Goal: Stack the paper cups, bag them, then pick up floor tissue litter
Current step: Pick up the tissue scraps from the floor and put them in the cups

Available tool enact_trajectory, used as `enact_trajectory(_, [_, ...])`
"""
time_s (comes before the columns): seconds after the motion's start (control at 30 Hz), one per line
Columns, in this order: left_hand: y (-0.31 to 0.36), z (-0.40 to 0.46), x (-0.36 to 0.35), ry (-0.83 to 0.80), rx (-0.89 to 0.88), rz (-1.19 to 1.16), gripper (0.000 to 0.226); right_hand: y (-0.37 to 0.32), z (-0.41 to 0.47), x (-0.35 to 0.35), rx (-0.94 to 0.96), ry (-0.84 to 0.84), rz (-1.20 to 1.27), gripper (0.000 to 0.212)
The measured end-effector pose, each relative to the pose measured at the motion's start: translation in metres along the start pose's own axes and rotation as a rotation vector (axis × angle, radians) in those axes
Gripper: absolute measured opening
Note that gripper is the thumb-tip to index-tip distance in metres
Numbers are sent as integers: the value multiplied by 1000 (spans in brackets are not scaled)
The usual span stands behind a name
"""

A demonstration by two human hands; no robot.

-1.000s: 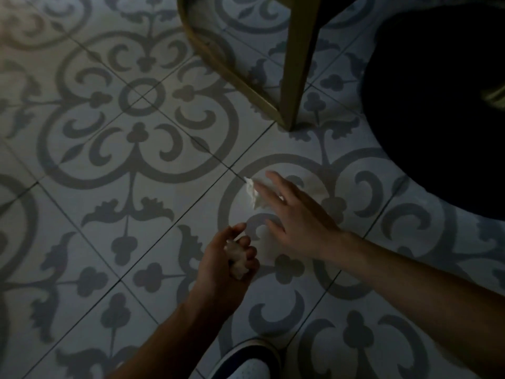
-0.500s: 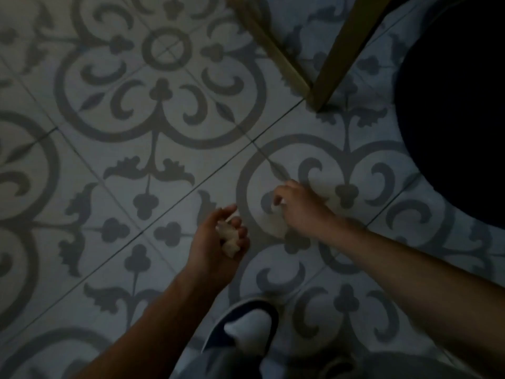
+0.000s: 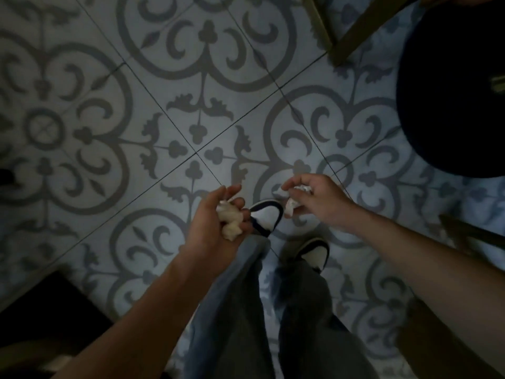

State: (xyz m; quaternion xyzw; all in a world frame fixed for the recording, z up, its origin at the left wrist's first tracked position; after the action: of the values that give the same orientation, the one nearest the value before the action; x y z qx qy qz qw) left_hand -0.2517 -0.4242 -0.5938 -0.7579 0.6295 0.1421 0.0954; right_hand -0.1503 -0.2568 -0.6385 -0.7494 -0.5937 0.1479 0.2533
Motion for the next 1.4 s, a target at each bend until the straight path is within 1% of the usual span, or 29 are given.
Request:
enact_trajectory(0.03, [1,-13,-6,4,9,11,21,-6,-14,-2,-2,4,20,5])
enact_trajectory(0.07, [3,-24,-11,8,16,28,21,-11,-26,-2,1,6,33,5])
enact_trajectory(0.17, [9,-52,-31,-5,38,71,21,-30,-59,0,-15,26,2,25])
enact_trajectory(0.27, [16,-71,-56,-78,75,91,19,-46,-82,8,-9,82,4,33])
enact_trajectory(0.37, [25,-82,-82,-129,97,150,19,-61,-100,18,3,157,28,26])
enact_trajectory(0.5, [33,-97,-116,-191,139,237,19,-72,-131,32,-1,226,159,15])
enact_trajectory(0.63, [32,-110,-147,-224,177,336,31,-73,-159,50,7,296,256,14])
enact_trajectory(0.77, [15,-122,-174,-257,218,454,41,-65,-191,67,11,402,276,10])
enact_trajectory(0.8, [9,-126,-180,-267,236,473,43,-59,-200,72,-4,429,281,9])
enact_trajectory(0.9, [-16,-143,-200,-311,302,521,41,-40,-231,84,-52,482,310,7])
enact_trajectory(0.97, [-34,-153,-208,-289,291,556,41,-23,-251,90,-70,505,377,7])
enact_trajectory(1.1, [-78,-174,-219,-260,232,665,26,18,-293,103,-88,539,507,7])
enact_trajectory(1.17, [-110,-185,-224,-271,242,714,27,38,-315,112,-62,565,577,6])
enact_trajectory(1.27, [-167,-195,-227,-260,284,790,39,76,-351,127,-26,607,701,5])
enact_trajectory(1.4, [-249,-191,-222,-203,316,889,36,133,-395,144,17,668,791,12])
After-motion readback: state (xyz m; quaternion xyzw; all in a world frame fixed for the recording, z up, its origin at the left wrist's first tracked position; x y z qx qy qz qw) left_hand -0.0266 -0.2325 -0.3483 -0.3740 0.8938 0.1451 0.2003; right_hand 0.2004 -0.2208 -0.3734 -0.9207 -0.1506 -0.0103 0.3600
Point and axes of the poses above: each hand's wrist, its own z-axis towards the middle knuckle, its own x-axis out of the back of the hand, y = z × x, the point moved 4 cm from there along z, towards the middle knuckle, and after that the axes turned 9 degrees about -z, right-handed, at the moved point
